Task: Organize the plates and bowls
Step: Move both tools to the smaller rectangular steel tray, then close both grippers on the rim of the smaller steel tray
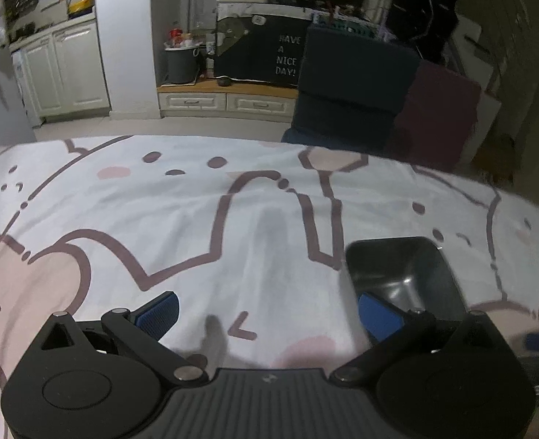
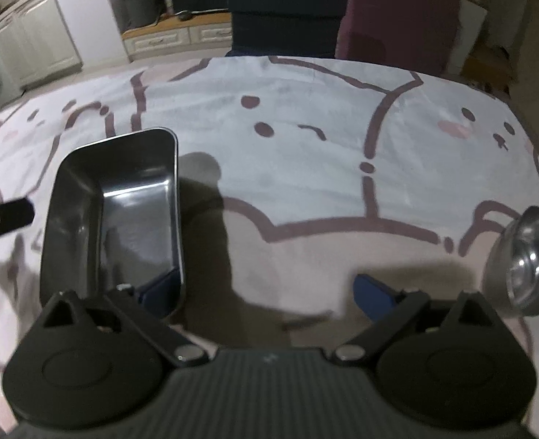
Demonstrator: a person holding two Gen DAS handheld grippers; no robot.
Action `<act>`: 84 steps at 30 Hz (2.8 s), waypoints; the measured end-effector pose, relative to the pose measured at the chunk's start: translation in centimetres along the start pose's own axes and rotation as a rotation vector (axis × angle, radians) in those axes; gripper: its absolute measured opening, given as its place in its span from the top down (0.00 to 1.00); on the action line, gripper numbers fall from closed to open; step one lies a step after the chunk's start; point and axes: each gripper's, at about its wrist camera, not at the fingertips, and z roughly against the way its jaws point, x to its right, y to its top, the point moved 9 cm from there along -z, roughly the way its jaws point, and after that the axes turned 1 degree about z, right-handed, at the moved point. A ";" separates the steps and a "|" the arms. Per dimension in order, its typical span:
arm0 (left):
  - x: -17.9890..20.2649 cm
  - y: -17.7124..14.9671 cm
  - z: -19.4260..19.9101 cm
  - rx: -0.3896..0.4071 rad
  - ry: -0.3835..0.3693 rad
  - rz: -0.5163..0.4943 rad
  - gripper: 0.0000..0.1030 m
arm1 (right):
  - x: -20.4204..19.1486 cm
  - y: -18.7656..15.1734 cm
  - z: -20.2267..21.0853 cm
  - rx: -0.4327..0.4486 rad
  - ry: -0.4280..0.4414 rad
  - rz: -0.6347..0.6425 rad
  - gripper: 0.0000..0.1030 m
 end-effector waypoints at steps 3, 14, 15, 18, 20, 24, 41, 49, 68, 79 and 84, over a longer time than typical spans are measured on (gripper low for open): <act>0.9 -0.4 -0.4 -0.011 0.015 -0.036 0.00 | 1.4 -0.4 0.5 0.008 -0.031 0.035 0.04; 3.8 -0.6 -1.5 0.007 -0.037 -0.036 0.00 | 5.8 -1.1 0.8 0.034 -0.097 0.055 0.04; 3.9 -0.4 -1.3 0.018 -0.045 -0.031 0.00 | 6.0 -1.1 0.7 0.036 -0.099 0.055 0.04; 3.7 0.8 -0.4 0.068 -0.062 0.019 0.00 | 6.4 -1.1 0.4 0.034 -0.098 0.047 0.04; 3.5 1.4 0.0 0.091 -0.077 0.052 0.00 | 6.5 -1.1 0.1 0.035 -0.090 0.042 0.04; 4.7 1.3 0.0 0.082 -0.159 0.045 0.00 | 6.6 -1.0 0.0 0.040 -0.081 0.039 0.04; 4.7 -1.2 -2.0 -0.033 -0.003 -0.163 0.00 | 6.5 -0.9 0.5 0.047 -0.041 0.051 0.04; 5.3 -4.0 -1.2 -0.139 -0.003 -0.334 0.00 | 6.9 0.7 0.1 0.104 -0.038 -0.034 0.04; 7.6 -4.6 -0.2 -0.228 -0.308 -0.071 0.57 | 3.8 -0.9 0.5 -0.023 0.225 -0.126 0.85; 7.3 -3.8 -0.4 -0.217 -0.316 -0.021 0.95 | 3.7 -1.5 1.8 -0.014 0.246 -0.140 0.95; 7.3 -3.0 1.1 -0.180 -0.318 -0.035 0.95 | 3.6 -1.4 2.6 0.009 0.220 -0.121 0.96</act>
